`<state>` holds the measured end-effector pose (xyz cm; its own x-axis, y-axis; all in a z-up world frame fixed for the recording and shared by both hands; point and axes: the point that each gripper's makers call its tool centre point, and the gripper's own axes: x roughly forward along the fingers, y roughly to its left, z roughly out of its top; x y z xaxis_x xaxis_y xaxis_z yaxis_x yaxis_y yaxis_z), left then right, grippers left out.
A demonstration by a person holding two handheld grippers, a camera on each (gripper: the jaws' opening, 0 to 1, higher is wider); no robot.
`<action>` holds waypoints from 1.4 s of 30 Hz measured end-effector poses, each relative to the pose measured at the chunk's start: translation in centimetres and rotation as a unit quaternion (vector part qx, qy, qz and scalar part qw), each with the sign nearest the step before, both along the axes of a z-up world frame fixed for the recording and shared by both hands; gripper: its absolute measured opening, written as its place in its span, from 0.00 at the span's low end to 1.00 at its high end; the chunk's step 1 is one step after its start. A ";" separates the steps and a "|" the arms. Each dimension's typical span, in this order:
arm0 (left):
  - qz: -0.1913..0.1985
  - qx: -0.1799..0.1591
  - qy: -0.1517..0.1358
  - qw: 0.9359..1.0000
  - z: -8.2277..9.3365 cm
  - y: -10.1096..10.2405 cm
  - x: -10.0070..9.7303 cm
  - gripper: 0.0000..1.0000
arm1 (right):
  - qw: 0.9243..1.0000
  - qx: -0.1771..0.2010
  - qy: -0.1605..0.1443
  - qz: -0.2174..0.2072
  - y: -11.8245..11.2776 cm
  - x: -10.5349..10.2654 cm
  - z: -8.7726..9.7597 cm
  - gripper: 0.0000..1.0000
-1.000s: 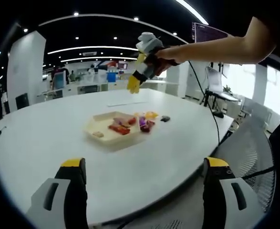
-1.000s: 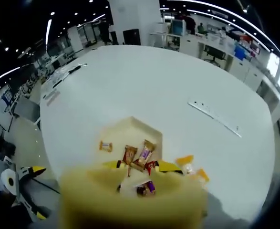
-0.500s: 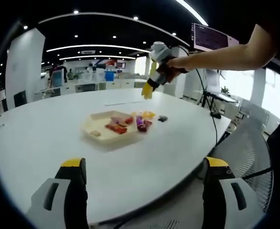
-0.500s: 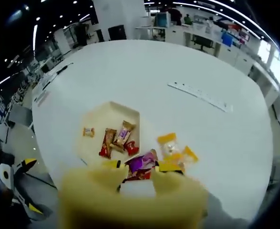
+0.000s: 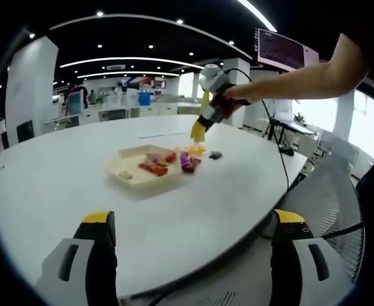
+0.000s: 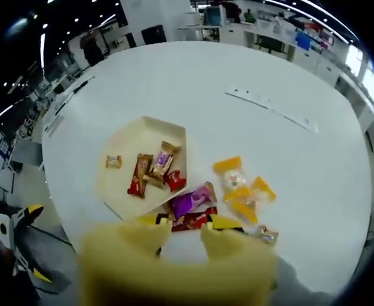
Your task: Place the target food into the container with the food tongs after gripping and lifting it, then release it inside without dropping or visibly crushing the food.
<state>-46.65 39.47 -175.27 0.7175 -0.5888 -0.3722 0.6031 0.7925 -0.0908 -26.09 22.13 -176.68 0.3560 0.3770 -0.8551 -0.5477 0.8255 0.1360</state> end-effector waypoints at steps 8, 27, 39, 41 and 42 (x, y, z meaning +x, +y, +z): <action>-0.001 0.001 0.002 1.000 -0.1 0.0 0.0 0.98 | 1.000 0.008 0.009 0.006 1.2 -0.4 -1.1 0.28; -0.005 0.001 0.007 1.000 -0.1 -0.1 -0.2 0.98 | 0.999 -0.004 0.033 0.020 2.4 -1.4 -4.2 0.27; -0.002 0.000 0.011 1.000 -0.3 0.0 -0.1 0.98 | 1.000 -0.009 0.028 -0.007 1.5 1.3 -4.6 0.28; -0.001 -0.001 0.012 1.000 -0.3 0.0 -0.1 0.98 | 0.999 -0.008 0.029 -0.013 1.5 1.6 -4.8 0.28; 0.000 -0.001 0.012 1.000 -0.3 0.0 -0.1 0.98 | 0.999 -0.009 0.029 -0.014 1.5 1.8 -4.8 0.28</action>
<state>-46.75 39.49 -175.56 0.7080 -0.5897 -0.3885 0.6012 0.7919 -0.1064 -24.28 23.67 -181.53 0.3157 0.3524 -0.8810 -0.5165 0.8427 0.1520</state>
